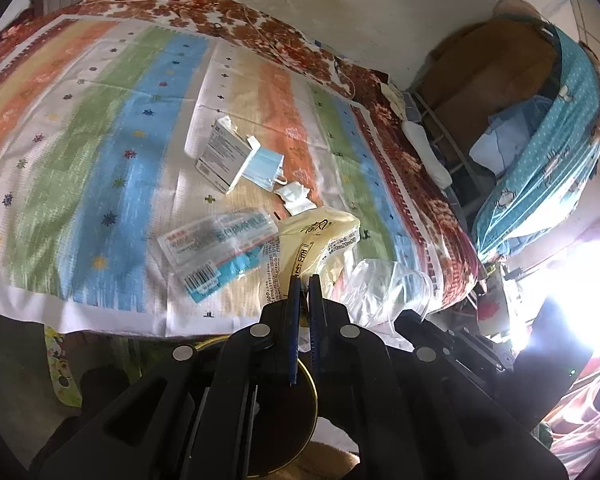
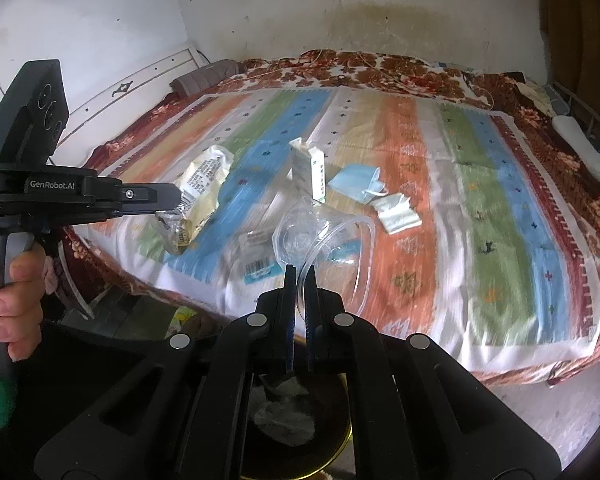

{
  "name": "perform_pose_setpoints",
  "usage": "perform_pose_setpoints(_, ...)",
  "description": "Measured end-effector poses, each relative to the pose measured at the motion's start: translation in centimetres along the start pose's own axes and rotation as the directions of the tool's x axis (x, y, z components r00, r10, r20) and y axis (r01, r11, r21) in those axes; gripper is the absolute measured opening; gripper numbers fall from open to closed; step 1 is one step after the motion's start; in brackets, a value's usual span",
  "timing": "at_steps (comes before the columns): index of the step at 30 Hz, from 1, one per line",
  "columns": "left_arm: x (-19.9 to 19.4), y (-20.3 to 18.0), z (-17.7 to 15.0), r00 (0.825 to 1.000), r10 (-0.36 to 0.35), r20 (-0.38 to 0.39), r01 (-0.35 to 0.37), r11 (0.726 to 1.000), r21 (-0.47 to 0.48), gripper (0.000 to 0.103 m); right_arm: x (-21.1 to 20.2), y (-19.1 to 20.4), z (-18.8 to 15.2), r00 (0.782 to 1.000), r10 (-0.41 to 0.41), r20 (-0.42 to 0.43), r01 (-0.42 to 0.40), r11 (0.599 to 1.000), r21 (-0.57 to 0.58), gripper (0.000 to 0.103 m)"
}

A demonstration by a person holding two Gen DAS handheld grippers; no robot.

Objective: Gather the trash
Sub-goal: 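Lift both held items and carry them over the gold-rimmed bin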

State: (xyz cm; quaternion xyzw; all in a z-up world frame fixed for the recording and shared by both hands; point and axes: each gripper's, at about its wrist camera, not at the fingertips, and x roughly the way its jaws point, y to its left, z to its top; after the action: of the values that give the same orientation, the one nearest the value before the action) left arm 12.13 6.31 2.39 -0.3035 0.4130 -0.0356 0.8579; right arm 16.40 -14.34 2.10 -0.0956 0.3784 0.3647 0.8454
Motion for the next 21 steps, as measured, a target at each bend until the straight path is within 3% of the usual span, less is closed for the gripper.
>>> perform_pose_setpoints(14, 0.2, -0.9, -3.8, 0.999, -0.018, -0.030, 0.019, 1.000, 0.015, 0.004, -0.2, 0.0, -3.8, 0.998, 0.024, -0.053, -0.021, 0.998, 0.058, 0.003)
perform_pose_setpoints(18, 0.1, -0.9, -5.0, 1.000, 0.018, -0.026, -0.018, 1.000, 0.012, 0.004, 0.1, 0.3, -5.1, 0.996, 0.033, -0.081, -0.028, 0.998, 0.065, 0.003)
perform_pose_setpoints(21, 0.5, -0.5, -5.7, 0.998, 0.008, -0.058, -0.008, 1.000, -0.010, 0.004, 0.2, 0.6, -5.9, 0.994, 0.045, -0.101, -0.038, 0.997, 0.072, 0.003)
